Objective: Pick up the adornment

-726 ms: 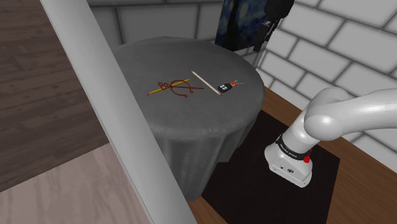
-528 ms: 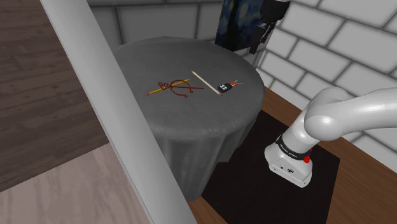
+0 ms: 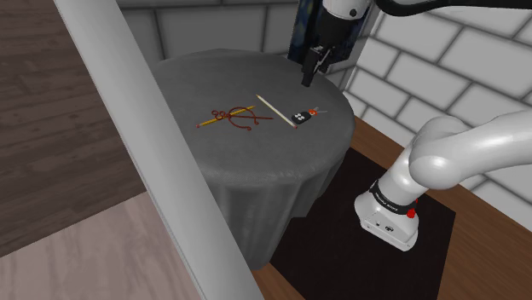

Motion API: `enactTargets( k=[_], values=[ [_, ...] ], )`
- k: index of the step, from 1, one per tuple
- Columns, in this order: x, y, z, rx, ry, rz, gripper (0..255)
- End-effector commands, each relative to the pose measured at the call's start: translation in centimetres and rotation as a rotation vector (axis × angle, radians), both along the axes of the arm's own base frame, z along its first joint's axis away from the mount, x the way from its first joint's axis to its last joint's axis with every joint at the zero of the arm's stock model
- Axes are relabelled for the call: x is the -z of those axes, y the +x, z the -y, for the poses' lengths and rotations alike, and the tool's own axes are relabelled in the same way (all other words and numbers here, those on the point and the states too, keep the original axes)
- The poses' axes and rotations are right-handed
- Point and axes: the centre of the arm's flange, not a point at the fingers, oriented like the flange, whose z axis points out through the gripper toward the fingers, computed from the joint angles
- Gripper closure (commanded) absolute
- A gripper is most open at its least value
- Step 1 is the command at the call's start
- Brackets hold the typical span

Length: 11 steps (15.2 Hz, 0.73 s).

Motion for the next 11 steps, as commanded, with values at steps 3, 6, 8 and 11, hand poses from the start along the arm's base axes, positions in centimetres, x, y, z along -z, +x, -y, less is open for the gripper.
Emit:
enactTargets(
  k=[3, 6, 8, 11],
  values=[
    [1.9, 1.5, -4.2, 0.019, 0.039, 0.027, 0],
    [2.9, 2.7, -7.3, 0.032, 0.067, 0.046, 0],
    [3.5, 3.6, -9.4, 0.040, 0.085, 0.059, 0],
    [4.3, 4.9, -12.5, 0.053, 0.113, 0.078, 0]
  ],
)
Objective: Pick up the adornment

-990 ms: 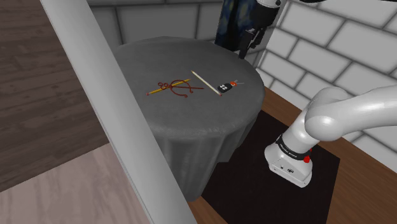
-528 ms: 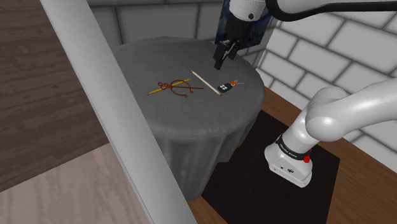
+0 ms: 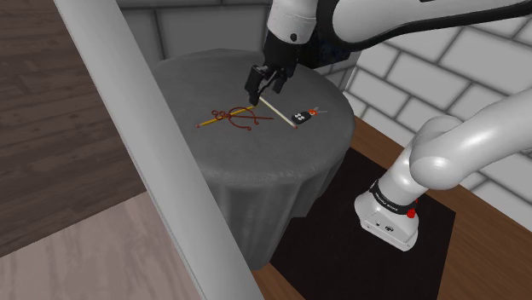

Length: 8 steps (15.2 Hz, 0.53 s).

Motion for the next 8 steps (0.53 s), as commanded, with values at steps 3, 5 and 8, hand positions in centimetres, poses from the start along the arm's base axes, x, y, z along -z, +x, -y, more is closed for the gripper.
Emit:
enactTargets(
  k=[3, 5, 8],
  values=[
    [1.0, 1.9, -4.1, 0.018, 0.039, 0.027, 0],
    [1.4, 2.8, -6.2, 0.027, 0.058, 0.039, 0],
    [2.6, 3.2, -7.1, 0.030, 0.066, 0.045, 0]
  ],
)
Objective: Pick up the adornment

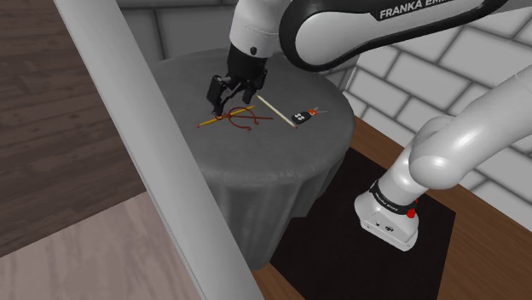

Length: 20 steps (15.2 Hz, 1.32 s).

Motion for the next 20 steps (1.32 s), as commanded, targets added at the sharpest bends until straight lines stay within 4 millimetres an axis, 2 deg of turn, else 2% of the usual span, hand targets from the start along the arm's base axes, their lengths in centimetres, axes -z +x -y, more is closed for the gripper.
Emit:
enactTargets(
  k=[1, 5, 7, 8, 17, 20],
  values=[
    [0.9, 0.2, -0.2, 0.002, 0.003, 0.002, 0],
    [3.0, 0.2, -0.2, 0.002, 0.003, 0.002, 0],
    [3.3, 0.2, -0.2, 0.001, 0.003, 0.002, 0],
    [3.3, 0.1, -0.2, 0.002, 0.003, 0.002, 255],
    [3.3, 0.2, -0.2, 0.002, 0.003, 0.002, 255],
    [1.8, 0.2, -0.2, 0.002, 0.003, 0.002, 255]
  ],
)
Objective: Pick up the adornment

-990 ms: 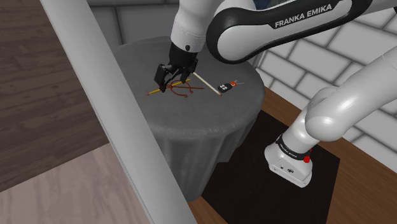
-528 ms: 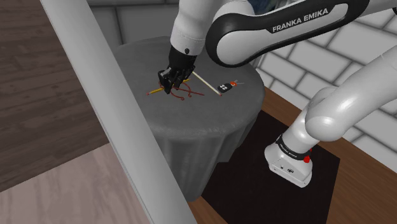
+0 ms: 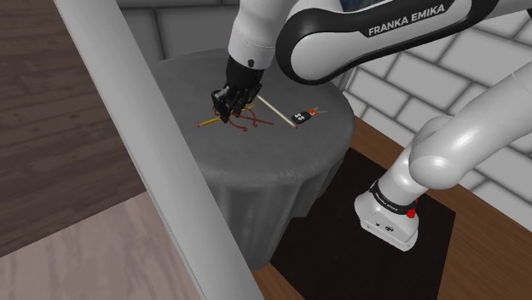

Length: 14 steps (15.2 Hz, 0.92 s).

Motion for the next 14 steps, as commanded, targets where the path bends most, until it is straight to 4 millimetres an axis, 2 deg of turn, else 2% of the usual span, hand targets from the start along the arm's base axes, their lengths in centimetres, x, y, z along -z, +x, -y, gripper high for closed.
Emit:
enactTargets(
  k=[1, 12, 14],
  values=[
    [-1.0, 0.0, -0.1, 0.000, 0.000, -0.001, 255],
    [-6.8, 0.0, -0.1, 0.000, 0.000, -0.001, 255],
    [-6.9, 0.0, -0.1, 0.000, 0.000, -0.001, 255]
  ],
)
